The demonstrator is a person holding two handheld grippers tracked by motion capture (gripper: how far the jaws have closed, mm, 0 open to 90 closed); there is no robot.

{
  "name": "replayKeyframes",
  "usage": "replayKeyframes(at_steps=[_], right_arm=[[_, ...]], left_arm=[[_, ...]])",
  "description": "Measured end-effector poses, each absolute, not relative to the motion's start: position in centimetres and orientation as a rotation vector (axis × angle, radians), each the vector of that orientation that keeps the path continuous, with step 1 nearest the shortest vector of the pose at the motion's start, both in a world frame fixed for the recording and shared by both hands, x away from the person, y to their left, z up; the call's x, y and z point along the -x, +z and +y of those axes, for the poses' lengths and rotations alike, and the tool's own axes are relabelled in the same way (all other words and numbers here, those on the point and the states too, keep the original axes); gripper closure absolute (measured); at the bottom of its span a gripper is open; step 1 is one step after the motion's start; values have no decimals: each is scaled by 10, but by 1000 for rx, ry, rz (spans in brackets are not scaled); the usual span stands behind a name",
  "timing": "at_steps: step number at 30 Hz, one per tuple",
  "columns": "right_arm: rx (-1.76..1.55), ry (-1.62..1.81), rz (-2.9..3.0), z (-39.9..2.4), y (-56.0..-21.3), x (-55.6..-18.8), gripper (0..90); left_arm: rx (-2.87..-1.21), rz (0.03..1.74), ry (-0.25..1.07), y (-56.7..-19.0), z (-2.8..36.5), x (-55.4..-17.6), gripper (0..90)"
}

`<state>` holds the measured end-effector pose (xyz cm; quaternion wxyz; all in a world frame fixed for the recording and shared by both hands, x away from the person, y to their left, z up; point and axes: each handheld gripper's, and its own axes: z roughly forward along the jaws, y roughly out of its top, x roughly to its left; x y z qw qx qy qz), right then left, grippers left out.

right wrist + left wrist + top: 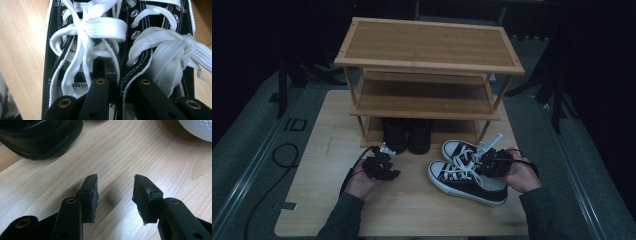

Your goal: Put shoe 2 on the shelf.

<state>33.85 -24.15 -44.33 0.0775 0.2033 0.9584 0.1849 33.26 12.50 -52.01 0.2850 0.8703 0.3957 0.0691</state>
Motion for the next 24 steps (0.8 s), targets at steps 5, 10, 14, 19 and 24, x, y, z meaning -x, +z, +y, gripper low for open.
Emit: replayKeyframes(at_steps=[5, 10, 14, 19, 24], right_arm=[[-552, 569, 2882, -235, -431, -337, 858], [-512, 552, 2887, -232, -419, -338, 857], [-488, 521, 2882, -230, -413, -339, 857], [-460, 522, 2899, -227, -408, -340, 857], [-422, 512, 2910, -222, -403, -340, 857]], left_arm=[[-2325, 1066, 191, -518, 130, -332, 551], [-2316, 1072, 194, -516, 133, -332, 551], [-2308, 1079, 199, -515, 136, -333, 551], [-2303, 1084, 200, -514, 138, -333, 550], [-2296, 1093, 204, -512, 142, -333, 551]])
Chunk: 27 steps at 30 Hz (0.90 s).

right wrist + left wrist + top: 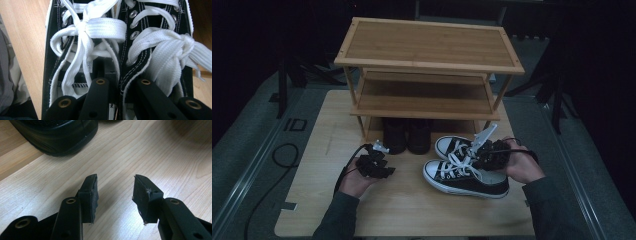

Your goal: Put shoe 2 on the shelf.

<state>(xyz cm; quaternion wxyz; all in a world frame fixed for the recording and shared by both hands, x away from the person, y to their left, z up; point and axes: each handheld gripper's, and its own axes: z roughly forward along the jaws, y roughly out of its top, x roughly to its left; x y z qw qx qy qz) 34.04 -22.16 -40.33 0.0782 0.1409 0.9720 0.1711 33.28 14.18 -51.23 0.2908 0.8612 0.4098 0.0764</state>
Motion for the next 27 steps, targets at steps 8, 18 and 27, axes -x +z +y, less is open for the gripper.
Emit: replayKeyframes(at_steps=[8, 18, 27], right_arm=[[-375, 519, 2905, -215, -391, -342, 857], [-313, 530, 2904, -208, -378, -344, 857], [-238, 565, 2922, -206, -370, -345, 856]], left_arm=[[-2284, 1101, 209, -510, 147, -333, 551], [-2268, 1114, 210, -509, 150, -333, 551], [-2261, 1118, 219, -507, 154, -333, 551]])
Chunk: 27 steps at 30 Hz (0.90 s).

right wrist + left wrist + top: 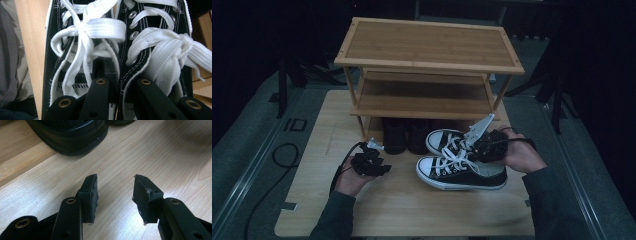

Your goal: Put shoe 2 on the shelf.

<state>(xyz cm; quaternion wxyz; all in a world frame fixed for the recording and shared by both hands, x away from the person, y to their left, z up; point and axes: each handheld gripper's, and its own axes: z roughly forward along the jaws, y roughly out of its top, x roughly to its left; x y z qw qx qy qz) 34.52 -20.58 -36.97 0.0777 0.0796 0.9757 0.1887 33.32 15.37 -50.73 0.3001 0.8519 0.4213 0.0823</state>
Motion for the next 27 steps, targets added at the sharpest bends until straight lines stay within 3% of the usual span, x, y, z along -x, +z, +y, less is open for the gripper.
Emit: replayKeyframes(at_steps=[27], right_arm=[[-83, 768, 2935, -191, -330, -357, 857]], left_arm=[[-2244, 1140, 220, -508, 161, -335, 550]])
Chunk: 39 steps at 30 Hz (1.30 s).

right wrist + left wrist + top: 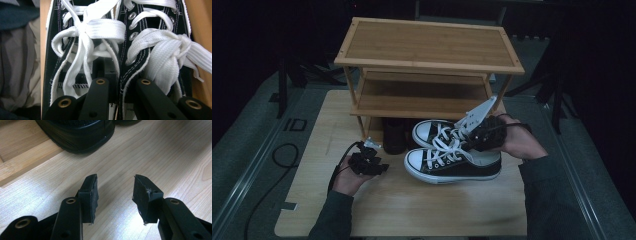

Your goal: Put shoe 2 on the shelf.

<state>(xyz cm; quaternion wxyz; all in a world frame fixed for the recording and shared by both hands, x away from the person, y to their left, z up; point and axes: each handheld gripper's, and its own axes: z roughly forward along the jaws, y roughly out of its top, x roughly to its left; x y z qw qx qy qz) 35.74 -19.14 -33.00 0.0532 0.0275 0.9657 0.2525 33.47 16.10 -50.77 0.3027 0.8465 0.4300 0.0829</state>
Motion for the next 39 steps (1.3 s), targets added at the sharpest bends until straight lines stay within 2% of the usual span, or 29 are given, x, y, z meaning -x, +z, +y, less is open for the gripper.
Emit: replayKeyframes(at_steps=[6, 17, 39], right_arm=[[-95, 863, 2923, -188, -318, -372, 856], [-362, 979, 2842, -175, -316, -406, 856], [-744, 947, 2632, -146, -319, -421, 854]], left_arm=[[-2245, 1136, 219, -507, 161, -335, 551], [-2238, 1143, 219, -507, 163, -335, 550], [-2235, 1143, 214, -508, 163, -335, 551]])
